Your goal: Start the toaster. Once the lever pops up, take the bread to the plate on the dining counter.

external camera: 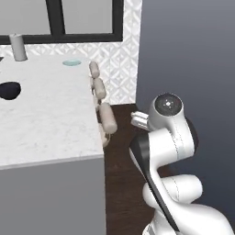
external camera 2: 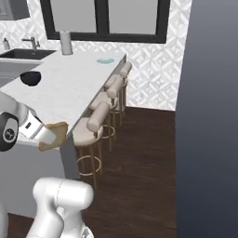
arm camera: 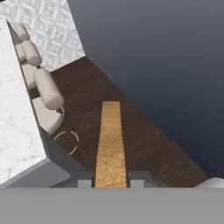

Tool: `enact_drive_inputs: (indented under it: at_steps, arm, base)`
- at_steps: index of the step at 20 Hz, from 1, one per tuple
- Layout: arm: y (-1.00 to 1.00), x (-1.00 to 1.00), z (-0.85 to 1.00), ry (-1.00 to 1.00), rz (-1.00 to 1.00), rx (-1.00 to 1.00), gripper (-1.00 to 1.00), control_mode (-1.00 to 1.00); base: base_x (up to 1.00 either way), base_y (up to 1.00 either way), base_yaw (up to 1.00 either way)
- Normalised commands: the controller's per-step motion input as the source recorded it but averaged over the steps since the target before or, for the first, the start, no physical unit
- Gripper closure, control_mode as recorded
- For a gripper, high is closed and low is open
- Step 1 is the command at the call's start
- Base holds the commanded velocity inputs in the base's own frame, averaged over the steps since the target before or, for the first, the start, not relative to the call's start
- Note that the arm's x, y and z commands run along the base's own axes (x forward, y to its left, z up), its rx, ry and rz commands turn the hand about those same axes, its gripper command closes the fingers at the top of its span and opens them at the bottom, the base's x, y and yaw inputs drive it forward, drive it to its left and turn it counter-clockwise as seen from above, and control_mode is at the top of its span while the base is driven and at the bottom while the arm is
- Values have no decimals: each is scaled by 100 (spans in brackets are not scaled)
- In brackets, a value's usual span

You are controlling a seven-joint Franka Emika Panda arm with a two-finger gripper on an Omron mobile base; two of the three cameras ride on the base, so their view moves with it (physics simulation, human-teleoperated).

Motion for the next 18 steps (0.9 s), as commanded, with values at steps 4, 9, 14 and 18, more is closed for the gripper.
enact_drive_inputs:
  at_steps: [4,9,14,18]
  arm:
    - [0,0,0,0,0,0,100,100]
    - [0,0,0,0,0,0,100,100]
    - [0,0,0,0,0,0,100,100]
    - [0,0,0,0,0,0,100,100]
  base:
    - [96,-100,17]
    - [100,-100,21]
    - [100,-81,23]
    - [100,-26,27]
